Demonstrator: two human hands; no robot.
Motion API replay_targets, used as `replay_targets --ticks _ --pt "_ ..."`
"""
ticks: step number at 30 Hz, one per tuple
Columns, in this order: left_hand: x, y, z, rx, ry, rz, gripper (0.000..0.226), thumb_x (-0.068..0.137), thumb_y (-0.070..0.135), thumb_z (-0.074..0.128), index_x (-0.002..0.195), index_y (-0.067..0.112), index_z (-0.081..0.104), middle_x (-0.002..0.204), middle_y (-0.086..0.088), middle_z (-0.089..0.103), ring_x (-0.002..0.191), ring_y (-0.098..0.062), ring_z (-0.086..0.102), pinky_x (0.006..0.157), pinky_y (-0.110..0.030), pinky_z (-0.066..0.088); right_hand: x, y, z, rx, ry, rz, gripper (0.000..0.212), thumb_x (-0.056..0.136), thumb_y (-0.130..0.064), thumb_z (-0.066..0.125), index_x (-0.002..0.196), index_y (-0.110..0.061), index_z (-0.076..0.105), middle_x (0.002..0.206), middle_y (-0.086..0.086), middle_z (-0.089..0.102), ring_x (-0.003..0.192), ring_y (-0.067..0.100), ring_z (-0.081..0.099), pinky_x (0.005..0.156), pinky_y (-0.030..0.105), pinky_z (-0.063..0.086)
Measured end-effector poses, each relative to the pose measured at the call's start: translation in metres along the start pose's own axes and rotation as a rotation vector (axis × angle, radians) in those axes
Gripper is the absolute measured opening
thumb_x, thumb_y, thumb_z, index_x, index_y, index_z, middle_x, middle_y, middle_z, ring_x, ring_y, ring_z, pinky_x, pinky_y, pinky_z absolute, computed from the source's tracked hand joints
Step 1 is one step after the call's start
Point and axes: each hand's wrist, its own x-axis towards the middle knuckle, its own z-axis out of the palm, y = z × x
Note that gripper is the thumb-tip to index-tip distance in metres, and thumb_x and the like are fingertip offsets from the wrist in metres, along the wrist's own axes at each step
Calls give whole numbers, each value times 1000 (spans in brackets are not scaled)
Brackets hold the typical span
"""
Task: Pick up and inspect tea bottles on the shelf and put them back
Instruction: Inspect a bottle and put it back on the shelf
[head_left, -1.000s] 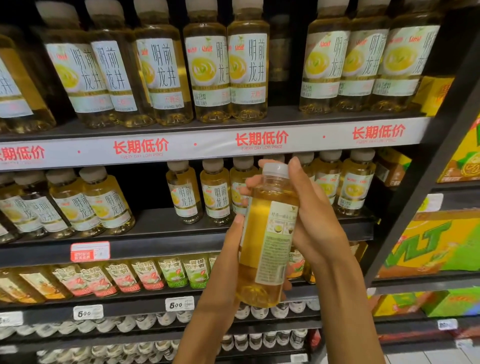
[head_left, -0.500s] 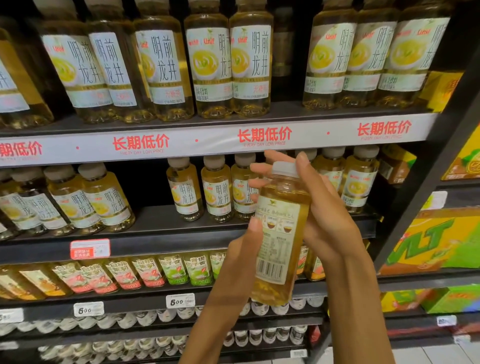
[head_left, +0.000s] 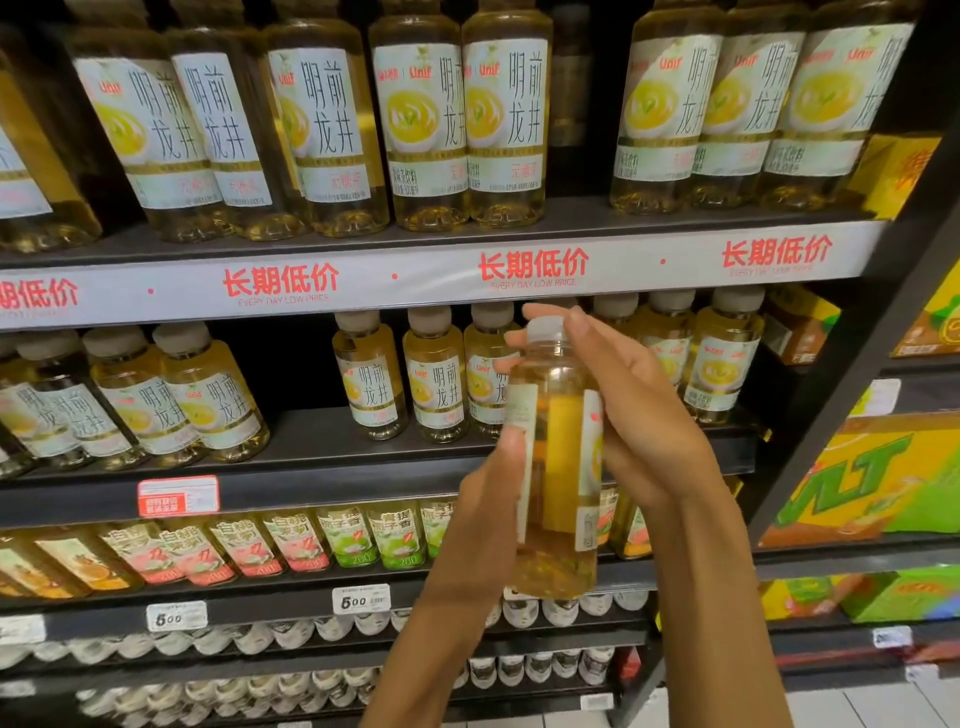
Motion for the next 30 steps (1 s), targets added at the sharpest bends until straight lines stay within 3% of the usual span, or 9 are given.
replay_targets --ticks 2,6,8,13,17,21,26,28,30 --pt "-2 -1 -5 -73 -35 -95 68 63 87 47 101 37 73 105 -1 74 98 -19 70 88 -42 55 1 5 0 146 -45 61 41 84 -35 53 118 -15 60 106 9 73 96 23 71 74 34 59" --pt "-3 6 -14 -240 -186 -229 73 72 70 44 122 20 63 99 -15 73 81 -29 72 65 -37 58 6 11 -1 193 11 147 33 85 -30 57 111 -9 60 86 10 74 80 24 73 64 33 59" --pt "-3 8 -18 -305 -257 -264 70 80 69 42 119 16 66 95 -18 72 77 -30 71 65 -37 57 8 12 -4 191 59 198 29 89 -28 56 108 -7 60 81 12 73 77 26 73 61 33 59" --pt "-2 8 -19 -407 -344 -283 67 77 63 52 108 7 72 94 -19 71 80 -27 71 69 -33 57 11 14 -6 219 222 268 25 94 -32 55 104 -11 64 119 33 59 104 38 61 93 49 51" --pt "-2 8 -14 -505 -408 -289 67 76 60 55 100 0 73 89 -16 72 79 -22 71 69 -31 57 17 13 -8 320 194 266 22 93 -33 57 102 -14 65 108 25 61 95 32 61 88 46 51" --pt "-2 10 -10 -652 -368 -308 70 74 60 58 99 -3 72 86 -18 71 73 -24 71 64 -32 58 22 16 -7 403 139 373 30 94 -37 52 101 -10 62 83 16 71 80 26 71 72 39 60" --pt "-4 17 -5 -841 -232 -341 66 63 55 64 91 -4 74 79 -20 71 61 -26 71 49 -31 57 23 29 -4 412 136 443 28 93 -37 53 107 -15 64 99 19 70 88 28 70 84 42 55" --pt "-1 25 -2 -846 -218 -364 69 63 57 60 90 -5 74 79 -21 71 60 -27 71 48 -31 57 24 31 -5 347 157 448 28 92 -40 56 97 -17 71 106 15 66 96 28 64 101 46 42" --pt "11 31 0 -823 -154 -384 77 73 62 49 106 -4 69 80 -20 66 64 -26 67 49 -30 56 25 36 -8 326 145 424 36 92 -42 56 74 -19 78 87 7 72 82 21 68 93 38 49"
